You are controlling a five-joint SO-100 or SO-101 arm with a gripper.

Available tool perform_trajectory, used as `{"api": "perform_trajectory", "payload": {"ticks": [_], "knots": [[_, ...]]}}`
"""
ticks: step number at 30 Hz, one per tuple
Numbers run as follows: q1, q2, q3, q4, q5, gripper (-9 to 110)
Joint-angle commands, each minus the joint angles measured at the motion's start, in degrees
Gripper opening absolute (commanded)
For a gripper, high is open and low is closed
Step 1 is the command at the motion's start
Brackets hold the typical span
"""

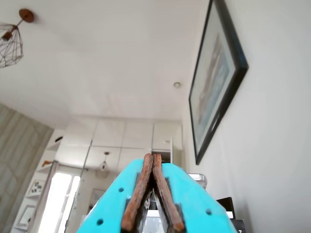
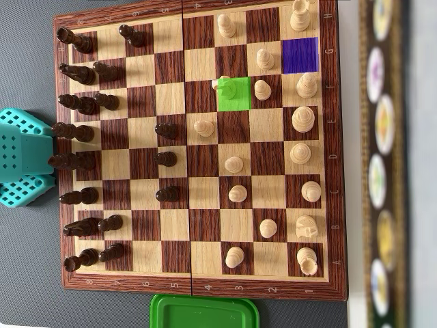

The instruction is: Play chess

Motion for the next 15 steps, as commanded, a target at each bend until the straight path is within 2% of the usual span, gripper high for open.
{"api": "perform_trajectory", "payload": {"ticks": [1, 8, 15], "knots": [[0.00, -0.35, 0.62, -6.06, -0.35, 2], [0.62, -0.35, 5.10, -16.96, -0.53, 2], [0.00, -0.35, 5.10, -23.38, -6.86, 2]]}}
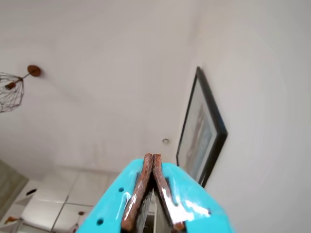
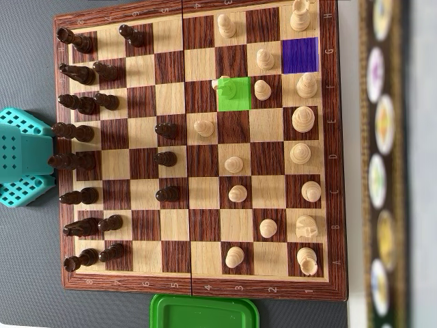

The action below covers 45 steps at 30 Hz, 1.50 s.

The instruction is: Play chess

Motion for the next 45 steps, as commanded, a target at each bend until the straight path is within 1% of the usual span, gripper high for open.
{"api": "perform_trajectory", "payload": {"ticks": [1, 12, 16, 22, 45], "knots": [[-0.35, -0.26, 1.05, -2.90, -1.23, 2], [0.18, -0.26, 1.14, -13.18, -1.41, 2], [-0.35, -0.26, 1.14, -17.84, -4.31, 2], [-0.44, -0.26, 1.14, -24.17, -4.48, 2], [0.00, -0.35, 1.14, -24.35, -3.96, 2]]}}
